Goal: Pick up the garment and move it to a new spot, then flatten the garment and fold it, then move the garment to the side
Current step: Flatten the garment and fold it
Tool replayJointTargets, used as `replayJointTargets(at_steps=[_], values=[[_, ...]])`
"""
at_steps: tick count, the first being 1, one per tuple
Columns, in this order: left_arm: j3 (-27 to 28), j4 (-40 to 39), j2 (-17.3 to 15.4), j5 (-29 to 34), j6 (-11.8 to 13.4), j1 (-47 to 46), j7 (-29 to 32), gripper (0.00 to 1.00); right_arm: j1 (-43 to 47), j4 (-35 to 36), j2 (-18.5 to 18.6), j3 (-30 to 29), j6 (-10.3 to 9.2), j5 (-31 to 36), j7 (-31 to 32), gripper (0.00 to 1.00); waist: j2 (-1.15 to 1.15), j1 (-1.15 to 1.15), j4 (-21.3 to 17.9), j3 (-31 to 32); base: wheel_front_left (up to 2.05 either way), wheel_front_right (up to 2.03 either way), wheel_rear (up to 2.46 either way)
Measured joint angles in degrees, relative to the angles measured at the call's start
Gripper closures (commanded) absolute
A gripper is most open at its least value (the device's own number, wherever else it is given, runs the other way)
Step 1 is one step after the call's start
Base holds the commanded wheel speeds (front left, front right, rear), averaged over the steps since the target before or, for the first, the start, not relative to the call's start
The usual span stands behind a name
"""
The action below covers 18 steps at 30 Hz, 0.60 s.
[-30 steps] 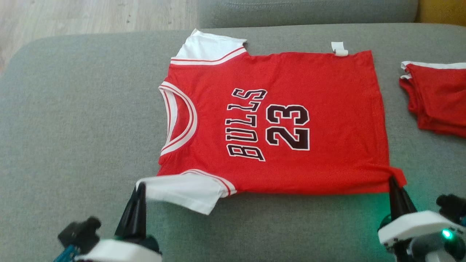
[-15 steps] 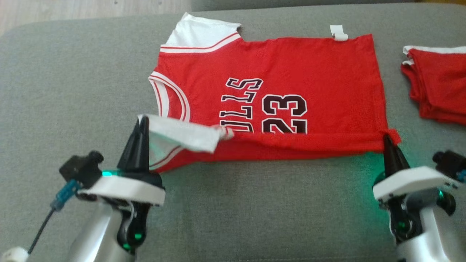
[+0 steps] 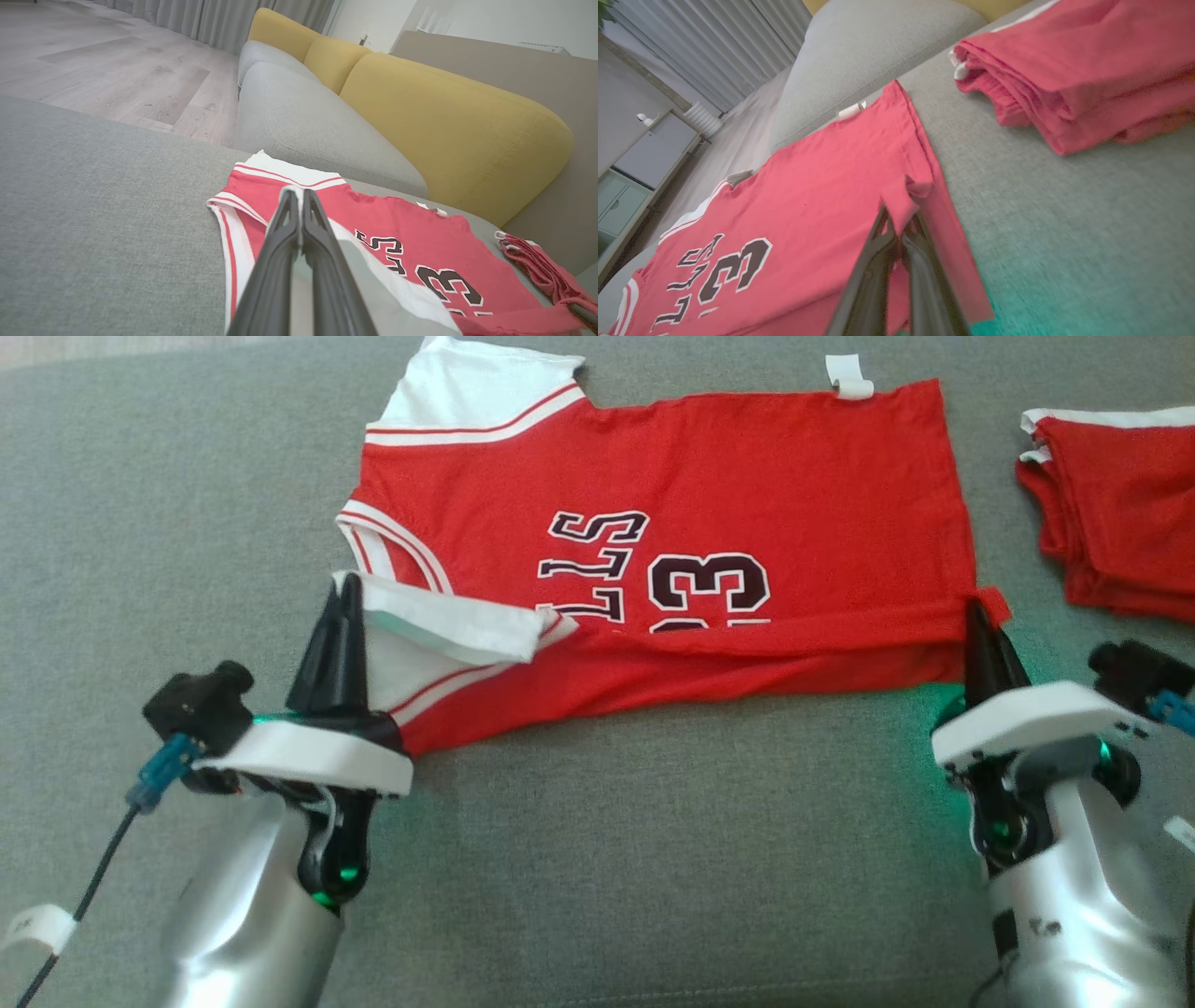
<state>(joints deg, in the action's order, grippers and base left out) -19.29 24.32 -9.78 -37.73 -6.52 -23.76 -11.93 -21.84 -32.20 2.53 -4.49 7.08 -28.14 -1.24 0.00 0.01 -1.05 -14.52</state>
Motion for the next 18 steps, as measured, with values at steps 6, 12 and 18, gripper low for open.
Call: replayJointTargets(at_steps=[6,12,18], values=[[1.4,3.5,0.5,0.0,-0.1,-2.4,-1.8,0.00,-4.3,-3.1,0.1,2.4,0.00,-0.8,-3.5,0.00,0.00,-0.01,-0.6,-0.6,0.00,0.00,0.00],[2.0,4.2,1.4,0.0,-0.2,-3.0,-2.4,0.00,-5.5,-4.1,0.1,3.7,0.00,-0.3,-6.2,0.00,0.00,-0.01,-0.6,-0.5,0.00,0.00,0.00],[2.3,0.5,1.5,0.1,-0.6,-1.7,-2.5,0.00,-3.9,-0.4,0.2,1.3,0.00,7.2,-8.9,0.00,0.00,-0.01,-0.3,0.7,0.00,0.00,0.00]])
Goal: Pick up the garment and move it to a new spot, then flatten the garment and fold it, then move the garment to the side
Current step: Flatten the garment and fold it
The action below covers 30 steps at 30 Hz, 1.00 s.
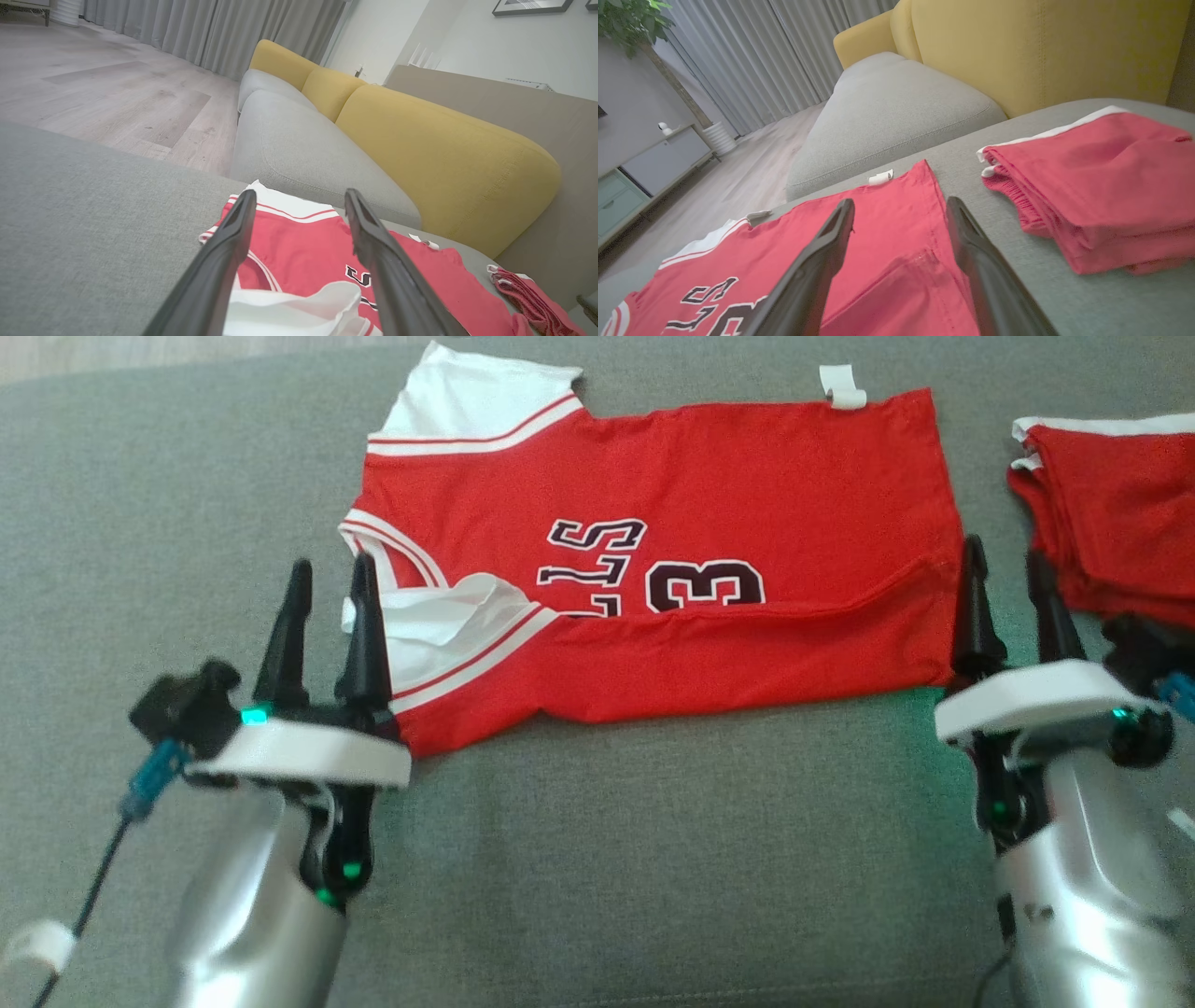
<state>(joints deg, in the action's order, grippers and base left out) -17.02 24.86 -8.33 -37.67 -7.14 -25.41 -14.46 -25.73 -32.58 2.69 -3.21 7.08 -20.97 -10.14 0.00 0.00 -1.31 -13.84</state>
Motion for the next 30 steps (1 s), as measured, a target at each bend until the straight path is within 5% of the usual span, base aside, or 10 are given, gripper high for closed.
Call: replayJointTargets(at_steps=[7,14,28,30], values=[[-0.6,-2.8,-0.6,-0.5,0.2,9.4,1.4,0.00,8.9,8.4,0.0,-3.1,0.00,6.4,1.4,0.00,0.00,-0.01,0.7,2.4,0.00,0.00,0.00],[-0.5,-3.4,-1.9,-4.3,3.6,15.2,9.6,0.00,16.0,15.3,-0.1,-4.1,0.00,8.5,5.2,0.00,0.00,-0.01,0.9,3.2,0.00,0.00,0.00],[1.4,-1.6,-1.0,-10.4,5.2,13.7,16.3,0.01,16.6,16.9,-0.1,-2.4,0.00,8.4,8.0,0.00,0.00,-0.01,-1.4,0.2,0.00,0.00,0.00],[1.3,-1.6,-0.9,-11.0,5.0,12.9,17.2,0.53,15.9,15.7,-0.1,-2.2,0.00,8.4,8.5,0.00,0.00,0.00,-1.7,-0.1,0.00,0.00,0.00]])
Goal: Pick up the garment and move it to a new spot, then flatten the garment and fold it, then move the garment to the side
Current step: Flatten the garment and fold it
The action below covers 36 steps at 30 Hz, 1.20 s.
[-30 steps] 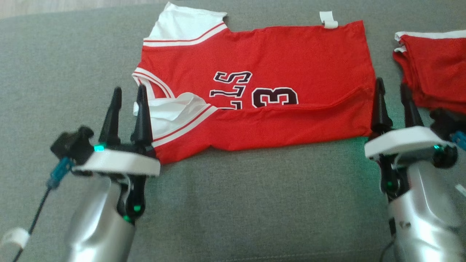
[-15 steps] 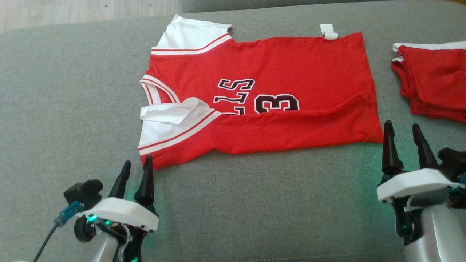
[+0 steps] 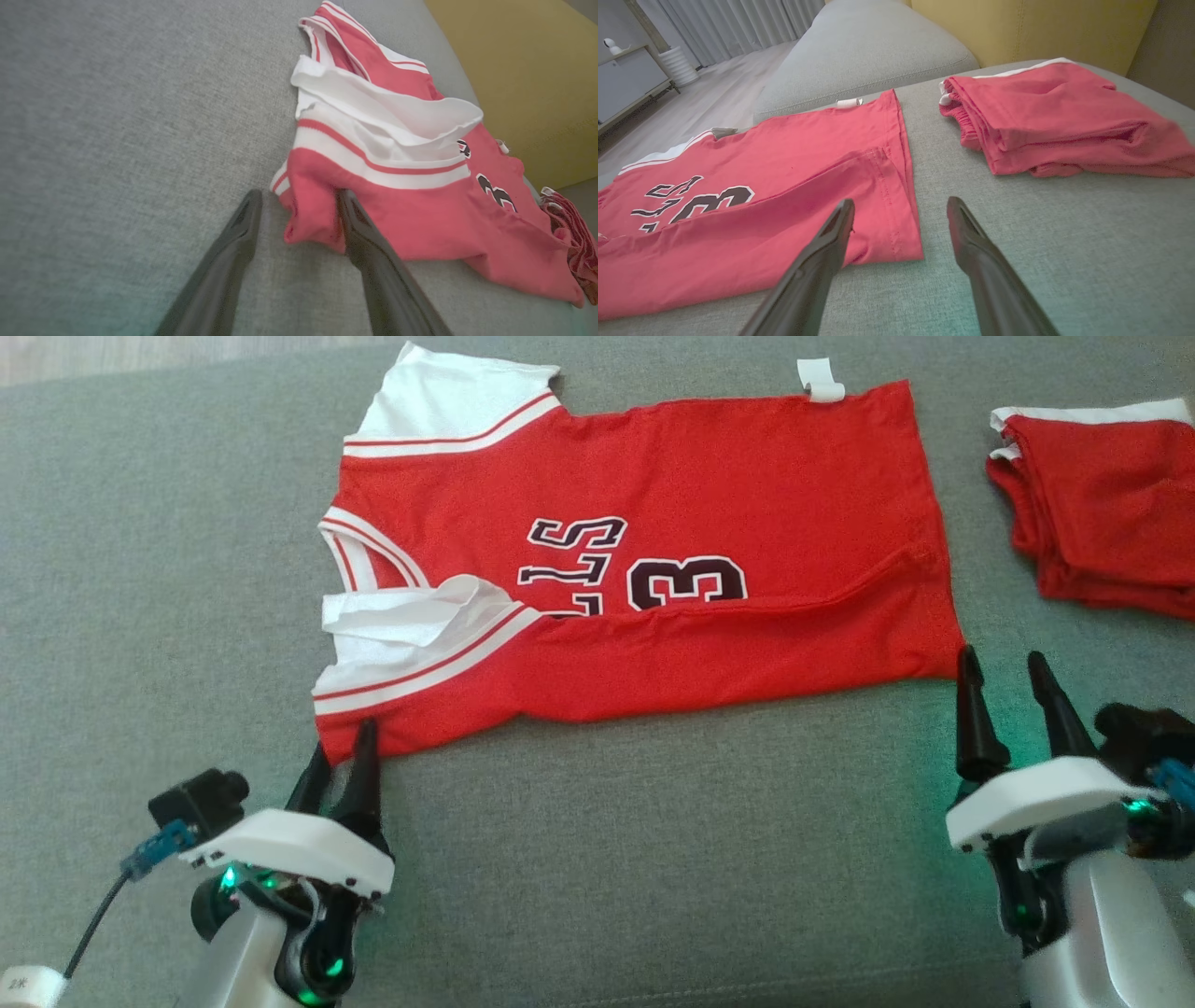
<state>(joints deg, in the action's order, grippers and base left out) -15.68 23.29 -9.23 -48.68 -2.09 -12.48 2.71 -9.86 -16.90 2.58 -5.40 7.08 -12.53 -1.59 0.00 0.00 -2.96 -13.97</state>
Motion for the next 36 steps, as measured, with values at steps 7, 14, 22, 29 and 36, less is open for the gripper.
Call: replayJointTargets(at_steps=[7,14,22,29,36], values=[[-0.8,-0.3,0.2,-0.2,-0.3,-0.5,0.2,1.00,-5.2,-7.3,0.0,0.0,0.00,0.1,1.8,0.00,0.00,0.01,0.3,-0.5,0.00,0.00,0.00],[-1.3,-1.9,0.5,0.6,-0.8,-0.5,-1.4,1.00,-8.4,-16.6,0.0,-0.3,0.00,-1.1,3.4,0.19,0.00,0.01,1.5,-0.5,0.00,0.00,0.00],[-1.4,-5.2,0.1,1.4,-0.9,-0.5,-1.9,1.00,-14.5,-24.7,0.1,0.8,0.00,-7.3,0.5,1.00,0.00,0.01,1.6,-0.2,0.00,0.00,0.00],[-1.3,-10.5,-2.0,2.2,-0.4,-1.3,-1.8,1.00,-16.7,-25.8,0.1,1.6,0.00,-11.1,-1.1,1.00,0.00,0.01,1.2,0.7,0.00,0.00,0.00],[-1.0,-21.5,-6.6,3.4,1.7,0.0,2.0,1.00,-15.6,-20.7,0.1,1.4,0.00,-13.2,0.5,1.00,0.00,0.00,0.6,2.0,0.00,0.00,0.00]])
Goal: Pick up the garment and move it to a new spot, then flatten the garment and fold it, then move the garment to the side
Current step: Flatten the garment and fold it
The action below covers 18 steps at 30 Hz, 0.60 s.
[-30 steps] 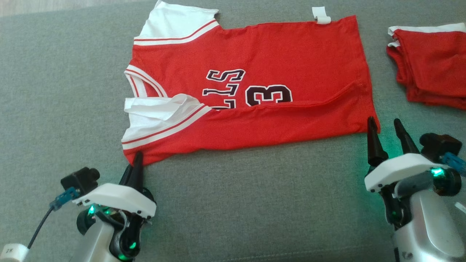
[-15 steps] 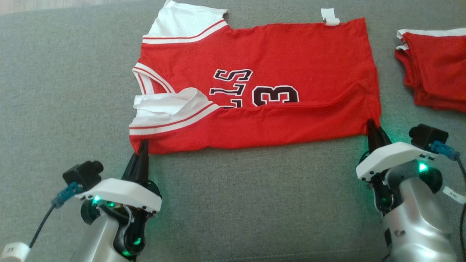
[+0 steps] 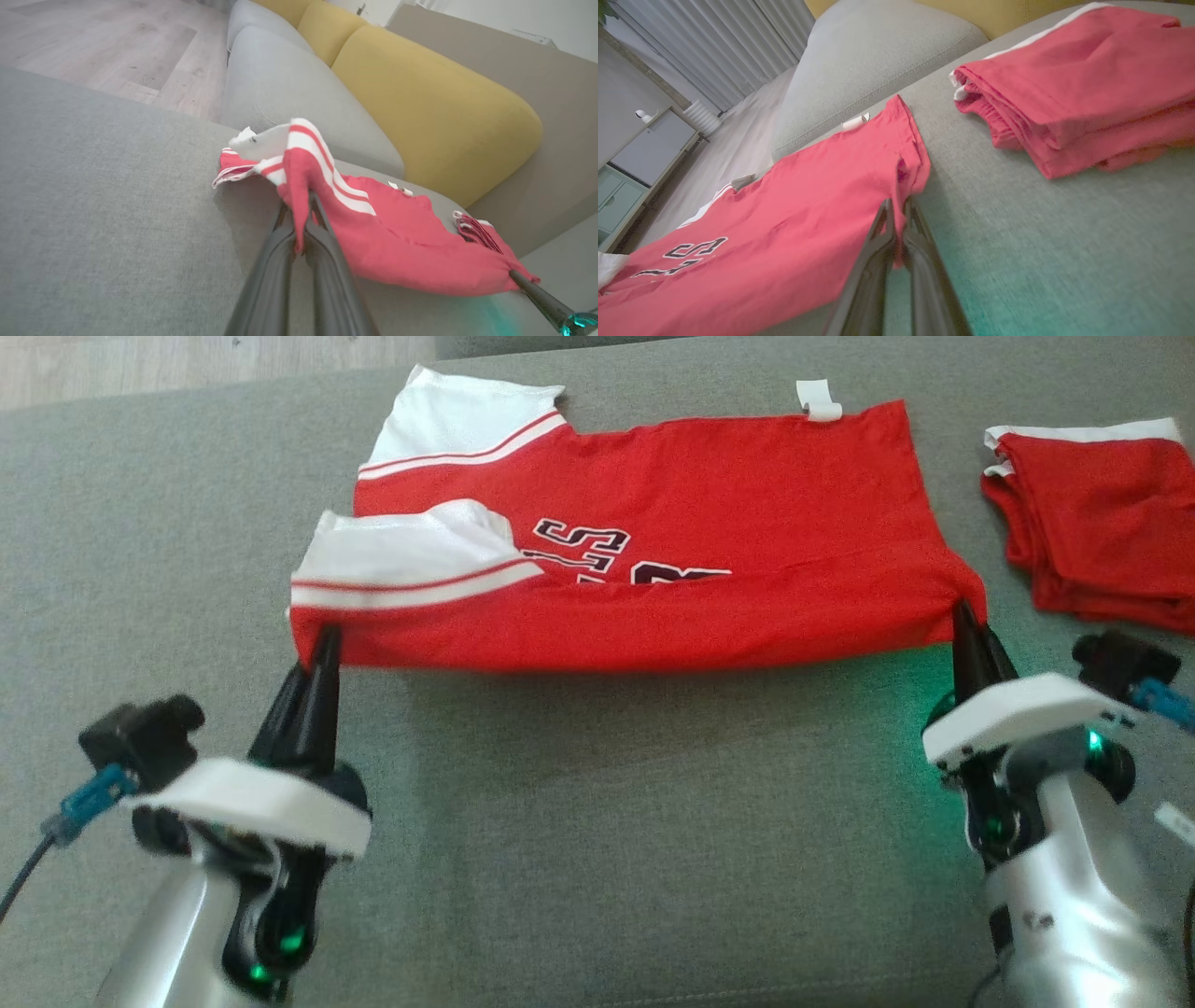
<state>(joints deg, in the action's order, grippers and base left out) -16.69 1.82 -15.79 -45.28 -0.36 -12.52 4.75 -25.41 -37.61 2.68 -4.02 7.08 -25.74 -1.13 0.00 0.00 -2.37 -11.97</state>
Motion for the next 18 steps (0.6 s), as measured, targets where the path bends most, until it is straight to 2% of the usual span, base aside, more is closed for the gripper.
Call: replayJointTargets(at_steps=[4,8,18], values=[[0.0,-3.6,-1.7,-0.1,1.6,5.2,2.3,1.00,5.3,4.4,0.0,-0.1,0.00,-0.4,0.5,1.00,0.00,0.00,-0.2,0.2,0.00,0.00,0.00],[-0.2,-4.2,-2.0,-0.1,2.9,11.1,2.7,1.00,11.6,6.7,-0.1,-0.2,0.00,-0.5,0.5,1.00,0.00,0.00,-0.4,0.0,0.00,0.00,0.00],[-0.5,-3.1,-1.6,-1.1,3.3,15.6,0.7,1.00,17.5,11.5,-0.1,0.3,0.00,-1.5,0.4,1.00,0.00,0.00,-0.8,0.2,0.00,0.00,0.00]])
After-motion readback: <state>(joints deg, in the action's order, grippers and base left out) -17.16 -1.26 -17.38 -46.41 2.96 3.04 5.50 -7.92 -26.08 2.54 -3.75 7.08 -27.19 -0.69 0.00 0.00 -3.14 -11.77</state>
